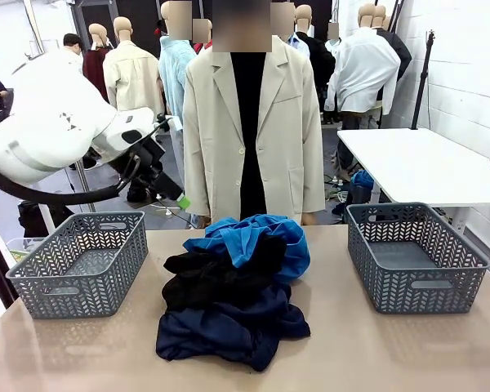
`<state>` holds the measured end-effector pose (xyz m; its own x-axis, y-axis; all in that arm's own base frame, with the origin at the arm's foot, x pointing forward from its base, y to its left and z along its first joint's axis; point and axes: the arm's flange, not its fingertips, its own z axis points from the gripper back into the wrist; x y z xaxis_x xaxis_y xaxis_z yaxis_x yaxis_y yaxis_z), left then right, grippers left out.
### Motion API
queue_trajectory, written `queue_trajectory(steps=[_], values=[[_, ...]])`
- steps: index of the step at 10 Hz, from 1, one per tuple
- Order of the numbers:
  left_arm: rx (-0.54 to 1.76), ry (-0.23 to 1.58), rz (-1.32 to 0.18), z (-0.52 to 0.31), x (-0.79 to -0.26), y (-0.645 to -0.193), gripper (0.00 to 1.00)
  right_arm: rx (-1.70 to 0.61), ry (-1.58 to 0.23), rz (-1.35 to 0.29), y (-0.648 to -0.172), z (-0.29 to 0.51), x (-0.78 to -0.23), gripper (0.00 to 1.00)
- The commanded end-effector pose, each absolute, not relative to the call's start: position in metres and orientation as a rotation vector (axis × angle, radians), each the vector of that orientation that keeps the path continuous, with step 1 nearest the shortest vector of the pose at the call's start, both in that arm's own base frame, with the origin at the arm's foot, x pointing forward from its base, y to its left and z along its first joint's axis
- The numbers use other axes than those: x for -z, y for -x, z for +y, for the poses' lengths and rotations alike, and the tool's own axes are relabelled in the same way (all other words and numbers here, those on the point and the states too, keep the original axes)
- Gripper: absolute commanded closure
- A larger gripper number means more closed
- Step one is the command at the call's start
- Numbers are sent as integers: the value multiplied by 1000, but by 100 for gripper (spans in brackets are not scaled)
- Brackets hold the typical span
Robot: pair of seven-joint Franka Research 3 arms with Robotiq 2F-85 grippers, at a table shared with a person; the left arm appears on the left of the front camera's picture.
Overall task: Sort the tops and bottoms.
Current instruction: Lift clothes from the center of the table with your left hand.
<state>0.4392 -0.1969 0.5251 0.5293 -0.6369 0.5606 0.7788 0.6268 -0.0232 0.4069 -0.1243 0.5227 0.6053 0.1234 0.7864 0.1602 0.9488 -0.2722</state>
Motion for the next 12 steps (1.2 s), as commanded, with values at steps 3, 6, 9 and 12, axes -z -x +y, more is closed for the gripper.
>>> queue_trajectory(steps=[3, 6, 9, 12], values=[[859, 286, -544, -197, -525, -439, 0, 12, 338, -922, -408, -123, -524, 0], [890, 285, -512, -201, -509, -409, 0, 12, 338, -922, -408, -123, -524, 0], [924, 316, -641, -216, -498, -438, 0, 12, 338, -922, -408, -123, -524, 0], [957, 356, -581, -251, -467, -501, 0, 12, 338, -922, -408, -123, -524, 0]])
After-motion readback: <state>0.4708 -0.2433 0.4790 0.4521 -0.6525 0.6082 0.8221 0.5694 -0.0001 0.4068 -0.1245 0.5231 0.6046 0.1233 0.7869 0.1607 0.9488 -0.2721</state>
